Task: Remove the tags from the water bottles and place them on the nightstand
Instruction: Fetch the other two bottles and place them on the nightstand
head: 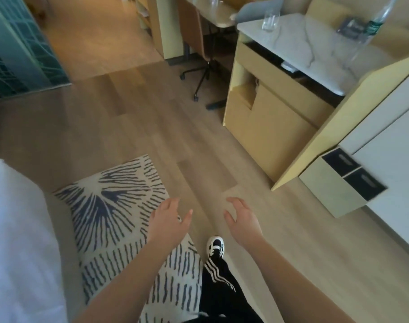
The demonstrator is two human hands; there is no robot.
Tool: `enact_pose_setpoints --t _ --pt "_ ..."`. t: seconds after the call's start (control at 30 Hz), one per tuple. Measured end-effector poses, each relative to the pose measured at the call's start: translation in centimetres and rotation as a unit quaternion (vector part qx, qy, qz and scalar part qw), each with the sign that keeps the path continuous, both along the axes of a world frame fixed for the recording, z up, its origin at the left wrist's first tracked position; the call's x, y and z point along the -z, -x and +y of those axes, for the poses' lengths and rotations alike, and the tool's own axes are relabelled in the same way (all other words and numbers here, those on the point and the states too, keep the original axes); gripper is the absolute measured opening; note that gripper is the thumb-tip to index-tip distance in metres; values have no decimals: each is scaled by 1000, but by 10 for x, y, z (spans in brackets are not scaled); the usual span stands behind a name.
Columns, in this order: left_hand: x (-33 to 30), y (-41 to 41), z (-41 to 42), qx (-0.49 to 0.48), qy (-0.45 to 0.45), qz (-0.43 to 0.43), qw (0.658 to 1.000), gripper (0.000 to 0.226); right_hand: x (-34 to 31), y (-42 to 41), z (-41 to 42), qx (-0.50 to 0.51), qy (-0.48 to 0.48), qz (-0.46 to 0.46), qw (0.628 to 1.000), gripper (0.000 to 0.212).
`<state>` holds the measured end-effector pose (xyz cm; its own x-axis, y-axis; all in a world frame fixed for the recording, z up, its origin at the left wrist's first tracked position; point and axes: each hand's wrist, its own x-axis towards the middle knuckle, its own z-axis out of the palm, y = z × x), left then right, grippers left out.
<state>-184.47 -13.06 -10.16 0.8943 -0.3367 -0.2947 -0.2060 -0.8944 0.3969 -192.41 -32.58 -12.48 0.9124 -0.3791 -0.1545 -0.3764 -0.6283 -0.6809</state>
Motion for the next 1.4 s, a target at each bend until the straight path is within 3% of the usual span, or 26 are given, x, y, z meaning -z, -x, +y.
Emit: enact_pose_setpoints --t 0.37,0.63,0.83,1.1,1.4 --pt "-21 -262 -137 -70 -33 -20 997 60 -26 -272 -161 -30 -7 1 1000 39" --pt "-2 -405 -187 -76 -26 -7 997 58 -2 -415 -200 -51 -23 22 998 39" --pt "25 -570 -214 -77 1 -23 997 59 18 -578 -226 -56 -21 43 997 40" --pt "-12 -835 -237 -115 33 -85 989 64 -48 -849 -265 -50 64 -11 997 43" --pt "-17 -1011 -292 -93 81 -88 989 67 -47 -1026 -306 -19 44 -36 998 38"
